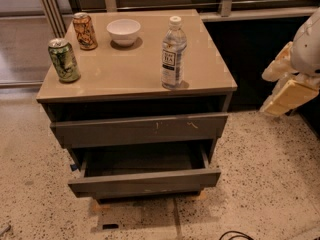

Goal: Close middle drawer

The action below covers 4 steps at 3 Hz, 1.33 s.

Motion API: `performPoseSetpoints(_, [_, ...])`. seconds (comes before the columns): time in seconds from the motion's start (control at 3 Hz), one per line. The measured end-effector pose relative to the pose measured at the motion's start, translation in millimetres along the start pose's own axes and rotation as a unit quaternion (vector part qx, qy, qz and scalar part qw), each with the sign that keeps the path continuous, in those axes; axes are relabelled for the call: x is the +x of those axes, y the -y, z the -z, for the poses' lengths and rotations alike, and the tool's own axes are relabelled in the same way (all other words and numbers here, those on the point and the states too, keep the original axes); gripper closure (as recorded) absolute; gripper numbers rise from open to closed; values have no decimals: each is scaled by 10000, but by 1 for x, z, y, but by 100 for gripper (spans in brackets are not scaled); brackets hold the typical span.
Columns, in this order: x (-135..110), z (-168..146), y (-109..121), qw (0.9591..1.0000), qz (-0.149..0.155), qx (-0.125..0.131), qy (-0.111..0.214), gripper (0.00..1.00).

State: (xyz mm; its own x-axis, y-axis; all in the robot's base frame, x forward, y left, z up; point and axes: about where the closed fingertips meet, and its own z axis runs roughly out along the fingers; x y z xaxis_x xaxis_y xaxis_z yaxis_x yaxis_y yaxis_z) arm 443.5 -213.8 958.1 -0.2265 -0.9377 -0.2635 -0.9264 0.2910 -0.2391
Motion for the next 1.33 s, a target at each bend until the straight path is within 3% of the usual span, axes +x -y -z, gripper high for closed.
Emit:
performPoseSetpoints(0.33, [-9,-52,-13,9986,-77,-227,467,70])
performPoseSetpoints(0.67, [-25,-123,-32,9939,-113,-545,948,93])
performPoseSetpoints(1.0, [-30,-141,-35,9928,-129,-569,1044,100])
performPoseSetpoints(1.33, [-30,-141,-35,9928,-129,-569,1044,100])
